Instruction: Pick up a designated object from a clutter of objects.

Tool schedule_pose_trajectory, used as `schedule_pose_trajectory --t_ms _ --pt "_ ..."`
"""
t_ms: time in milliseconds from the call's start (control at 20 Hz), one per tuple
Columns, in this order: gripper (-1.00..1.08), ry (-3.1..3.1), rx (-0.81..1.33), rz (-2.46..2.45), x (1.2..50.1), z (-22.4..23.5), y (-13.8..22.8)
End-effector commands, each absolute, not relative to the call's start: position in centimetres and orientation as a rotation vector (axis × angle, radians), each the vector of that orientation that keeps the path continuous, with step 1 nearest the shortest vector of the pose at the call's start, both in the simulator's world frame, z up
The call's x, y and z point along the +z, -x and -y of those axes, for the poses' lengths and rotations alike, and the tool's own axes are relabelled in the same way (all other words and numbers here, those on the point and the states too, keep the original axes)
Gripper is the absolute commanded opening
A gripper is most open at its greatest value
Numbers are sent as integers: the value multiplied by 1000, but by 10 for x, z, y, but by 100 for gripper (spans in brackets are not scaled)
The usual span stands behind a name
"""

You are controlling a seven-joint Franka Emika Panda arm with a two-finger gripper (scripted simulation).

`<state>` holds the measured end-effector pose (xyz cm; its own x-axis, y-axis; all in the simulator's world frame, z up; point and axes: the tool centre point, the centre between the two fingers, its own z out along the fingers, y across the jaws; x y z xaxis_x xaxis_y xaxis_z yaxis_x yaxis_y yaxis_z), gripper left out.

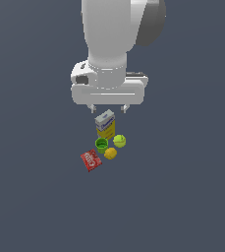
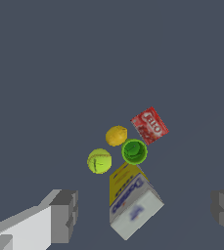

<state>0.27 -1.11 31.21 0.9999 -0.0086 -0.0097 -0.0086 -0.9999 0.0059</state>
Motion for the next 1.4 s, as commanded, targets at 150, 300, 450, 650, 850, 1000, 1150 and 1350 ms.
schedule_pose_trajectory --t_ms 150,300,450,650,850,1000,1150,1350 --pt "100 -3131 -11 -7 312 8 -3" --pt "100 -3116 2 -63 313 -2 -4" --pt "100 -3105 11 -99 315 -9 -4" --pt "100 -3105 11 -98 316 -9 -4" --pt "100 -3106 10 -107 308 -9 -4" --pt "100 -3107 9 -123 296 -11 -4" --pt "100 -3108 9 -145 280 -14 -4" --pt "100 -3109 7 -183 252 -18 -2"
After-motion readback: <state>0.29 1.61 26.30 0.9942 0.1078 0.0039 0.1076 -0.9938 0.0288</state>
